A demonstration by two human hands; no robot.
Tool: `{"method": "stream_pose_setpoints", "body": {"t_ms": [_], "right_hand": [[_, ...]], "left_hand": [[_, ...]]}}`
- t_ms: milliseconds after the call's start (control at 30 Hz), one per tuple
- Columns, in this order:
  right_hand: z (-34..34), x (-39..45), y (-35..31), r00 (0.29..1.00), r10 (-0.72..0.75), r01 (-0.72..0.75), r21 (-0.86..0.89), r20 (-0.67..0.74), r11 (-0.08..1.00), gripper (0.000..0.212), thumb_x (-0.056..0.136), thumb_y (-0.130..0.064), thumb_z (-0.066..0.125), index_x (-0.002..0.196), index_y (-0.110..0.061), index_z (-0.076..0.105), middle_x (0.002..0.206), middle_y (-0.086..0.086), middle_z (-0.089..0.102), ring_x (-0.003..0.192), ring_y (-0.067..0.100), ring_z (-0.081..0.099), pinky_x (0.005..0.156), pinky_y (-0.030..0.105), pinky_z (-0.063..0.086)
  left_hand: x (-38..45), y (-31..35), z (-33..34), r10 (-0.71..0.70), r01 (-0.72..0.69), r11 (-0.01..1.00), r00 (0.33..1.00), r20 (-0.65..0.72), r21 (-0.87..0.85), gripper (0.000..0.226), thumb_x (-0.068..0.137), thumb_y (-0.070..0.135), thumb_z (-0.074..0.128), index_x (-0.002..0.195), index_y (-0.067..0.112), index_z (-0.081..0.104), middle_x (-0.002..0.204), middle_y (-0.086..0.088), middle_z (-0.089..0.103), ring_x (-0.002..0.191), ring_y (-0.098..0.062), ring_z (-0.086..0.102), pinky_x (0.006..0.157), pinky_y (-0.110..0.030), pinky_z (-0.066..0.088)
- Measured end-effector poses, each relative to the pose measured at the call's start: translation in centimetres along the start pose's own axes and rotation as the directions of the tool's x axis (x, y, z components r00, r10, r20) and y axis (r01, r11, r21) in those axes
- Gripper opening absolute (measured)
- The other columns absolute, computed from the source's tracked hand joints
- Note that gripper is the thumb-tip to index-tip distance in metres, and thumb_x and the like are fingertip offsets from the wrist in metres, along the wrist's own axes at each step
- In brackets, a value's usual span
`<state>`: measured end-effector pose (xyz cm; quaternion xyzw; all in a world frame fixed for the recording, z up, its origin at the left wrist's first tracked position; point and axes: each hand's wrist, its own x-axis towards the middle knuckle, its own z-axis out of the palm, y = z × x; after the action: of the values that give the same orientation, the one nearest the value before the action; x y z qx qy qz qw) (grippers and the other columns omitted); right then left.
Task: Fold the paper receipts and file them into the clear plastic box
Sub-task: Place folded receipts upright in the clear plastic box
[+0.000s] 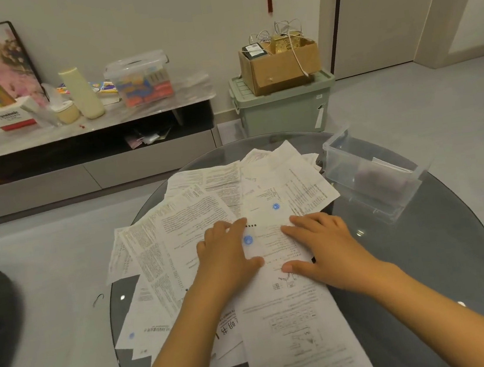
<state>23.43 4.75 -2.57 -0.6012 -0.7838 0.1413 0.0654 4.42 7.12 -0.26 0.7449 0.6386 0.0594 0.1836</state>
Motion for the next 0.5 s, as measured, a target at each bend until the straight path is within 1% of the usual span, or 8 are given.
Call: {"method": "stream_pose_setpoints", "body": {"t_ms": [67, 133, 200, 233, 267, 333, 400, 500], "right_hand": [[-0.1, 0.0, 0.2, 0.999, 0.044, -0.044, 0.013, -0.029, 0.999, 0.075, 0.084, -0.065, 0.045, 0.147, -0.033, 0.021, 0.156, -0.006, 0.014, 0.141, 0.015, 0.007, 0.114, 0.034, 0.002], [-0.1, 0.0, 0.3, 0.996, 0.061, -0.059, 0.038, -0.064, 0.998, 0.074, 0.084, -0.064, 0.048, 0.146, -0.035, 0.021, 0.156, -0.006, 0.013, 0.14, 0.015, 0.007, 0.114, 0.033, 0.004], [-0.4, -0.1, 0.2, 0.993, 0.047, -0.038, 0.09, -0.106, 0.995, 0.072, 0.082, -0.063, 0.052, 0.144, -0.041, 0.024, 0.155, -0.007, 0.013, 0.139, 0.015, 0.006, 0.114, 0.033, 0.006], [-0.5, -0.1, 0.1, 0.993, 0.029, -0.014, 0.124, -0.118, 0.992, 0.071, 0.08, -0.065, 0.053, 0.142, -0.044, 0.026, 0.155, -0.009, 0.013, 0.139, 0.015, 0.006, 0.114, 0.034, 0.006], [-0.8, -0.1, 0.1, 0.993, 0.004, 0.014, 0.158, -0.116, 0.987, 0.071, 0.076, -0.068, 0.054, 0.139, -0.048, 0.029, 0.154, -0.012, 0.013, 0.139, 0.016, 0.006, 0.114, 0.035, 0.007], [-1.0, -0.2, 0.1, 0.995, -0.063, 0.076, 0.192, -0.072, 0.978, 0.075, 0.064, -0.079, 0.049, 0.133, -0.054, 0.036, 0.152, -0.018, 0.014, 0.138, 0.015, 0.007, 0.115, 0.039, 0.008], [-1.1, -0.4, 0.3, 0.991, -0.134, 0.131, 0.189, 0.006, 0.973, 0.077, 0.056, -0.083, 0.047, 0.128, -0.055, 0.043, 0.15, -0.022, 0.016, 0.137, 0.013, 0.007, 0.115, 0.039, 0.007], [-1.2, -0.9, 0.5, 0.976, -0.186, 0.165, 0.178, 0.113, 0.97, 0.074, 0.059, -0.072, 0.067, 0.126, -0.055, 0.045, 0.15, -0.024, 0.012, 0.136, 0.01, 0.001, 0.113, 0.033, 0.001]], "left_hand": [[0.1, 0.1, -0.3, 0.017, -0.028, 0.993, 0.995, -0.097, -0.114, 0.061, 0.087, 0.024, 0.062, 0.141, 0.03, 0.035, 0.136, 0.002, 0.042, 0.128, -0.018, 0.035, 0.107, -0.032, 0.024], [0.1, 0.2, -0.5, -0.019, -0.034, 0.953, 0.985, -0.172, -0.301, 0.051, 0.089, 0.012, 0.06, 0.134, 0.029, 0.046, 0.125, 0.003, 0.052, 0.111, -0.012, 0.049, 0.091, -0.021, 0.037], [0.5, 0.1, -0.5, -0.052, -0.063, 0.91, 0.963, -0.265, -0.409, 0.044, 0.089, 0.009, 0.059, 0.129, 0.026, 0.052, 0.102, 0.007, 0.055, 0.085, -0.001, 0.051, 0.07, -0.008, 0.036], [0.8, 0.0, -0.6, -0.06, -0.087, 0.903, 0.944, -0.324, -0.421, 0.044, 0.089, 0.008, 0.058, 0.129, 0.025, 0.053, 0.094, 0.009, 0.053, 0.079, 0.0, 0.049, 0.065, -0.005, 0.034], [1.2, -0.1, -0.7, -0.066, -0.112, 0.896, 0.923, -0.379, -0.43, 0.044, 0.09, 0.008, 0.057, 0.13, 0.024, 0.052, 0.092, 0.009, 0.053, 0.079, -0.001, 0.049, 0.065, -0.005, 0.035], [1.6, -0.2, -0.8, -0.083, -0.142, 0.88, 0.894, -0.441, -0.453, 0.048, 0.091, 0.009, 0.057, 0.136, 0.024, 0.045, 0.109, 0.008, 0.054, 0.092, -0.001, 0.049, 0.077, -0.007, 0.034], [1.7, -0.3, -0.8, -0.078, -0.15, 0.877, 0.893, -0.444, -0.456, 0.06, 0.091, 0.014, 0.059, 0.143, 0.027, 0.033, 0.126, 0.006, 0.045, 0.112, -0.004, 0.043, 0.088, -0.012, 0.031], [1.6, -0.2, -0.5, -0.01, -0.139, 0.929, 0.917, -0.398, -0.344, 0.076, 0.086, 0.023, 0.066, 0.147, 0.03, 0.022, 0.145, 0.003, 0.026, 0.134, -0.012, 0.025, 0.104, -0.022, 0.025]]}}
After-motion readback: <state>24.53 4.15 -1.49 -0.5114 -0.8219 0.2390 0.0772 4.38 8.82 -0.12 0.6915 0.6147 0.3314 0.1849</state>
